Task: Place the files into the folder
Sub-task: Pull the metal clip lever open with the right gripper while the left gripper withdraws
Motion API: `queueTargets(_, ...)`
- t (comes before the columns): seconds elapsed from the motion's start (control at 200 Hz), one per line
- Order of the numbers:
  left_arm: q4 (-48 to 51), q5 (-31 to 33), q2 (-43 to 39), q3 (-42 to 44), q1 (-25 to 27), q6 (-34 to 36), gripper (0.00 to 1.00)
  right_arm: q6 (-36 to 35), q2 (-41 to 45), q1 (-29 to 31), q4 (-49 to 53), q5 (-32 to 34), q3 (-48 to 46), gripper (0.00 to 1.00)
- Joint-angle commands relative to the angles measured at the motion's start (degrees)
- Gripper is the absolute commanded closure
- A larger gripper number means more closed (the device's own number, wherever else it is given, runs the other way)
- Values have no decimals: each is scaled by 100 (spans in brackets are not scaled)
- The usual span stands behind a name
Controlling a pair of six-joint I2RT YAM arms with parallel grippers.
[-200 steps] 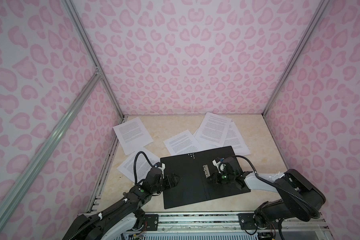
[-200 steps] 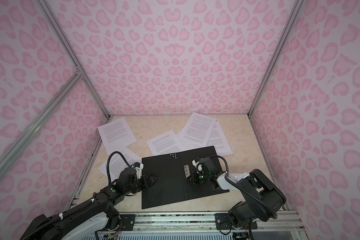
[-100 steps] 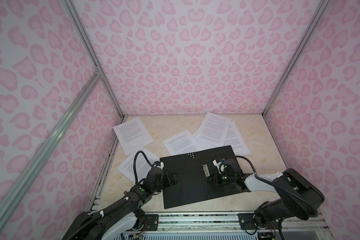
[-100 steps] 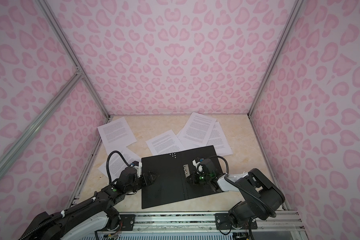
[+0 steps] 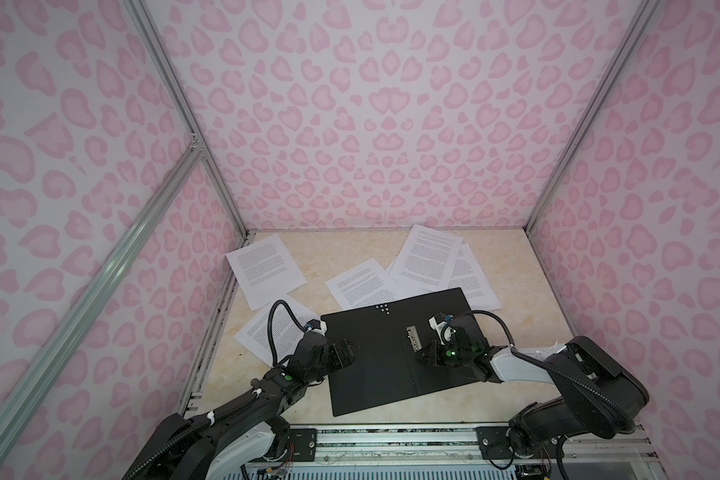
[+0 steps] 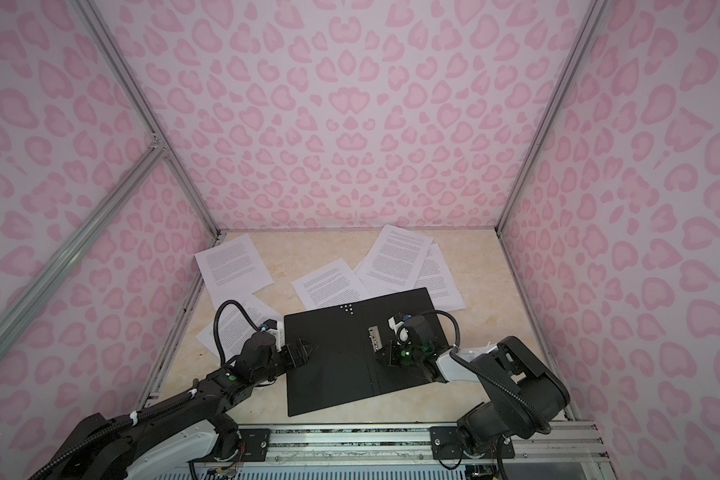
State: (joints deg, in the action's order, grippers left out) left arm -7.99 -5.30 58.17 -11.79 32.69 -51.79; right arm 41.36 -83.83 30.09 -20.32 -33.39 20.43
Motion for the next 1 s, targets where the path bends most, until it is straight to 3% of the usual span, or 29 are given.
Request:
queueTargets(0.0,1626,279,166,120,-8,-151,3,-124,272,45,986,651,51,91)
queueTargets(0.105,1622,291,186,132,-8,-167,3,-279,722,51,1390,652,200,73)
queueTargets(0.21,1608,297,186,142,-8,-182,3,-377,1217,50,1701,759,225,63)
queueTargets(0.385,1584,271,193,133,-8,-186,3,-446,1556,61,1990,769,209,60)
queueTargets(0.59,1558,216,203,107,-8,-162,3,-428,1309,183,1839,679,214,70)
queueTargets(0.715,1516,-44,173,18,-8,-64,3,-467,1170,299,1844,719,337,71)
queueTargets(0.89,1914,-480,-524,-565,-8,213,3,-480,1124,322,1876,781,400,56)
queueTargets(0.995,2724,9,-1345,-991,-8,158,3,-495,1124,371,1904,824,419,46)
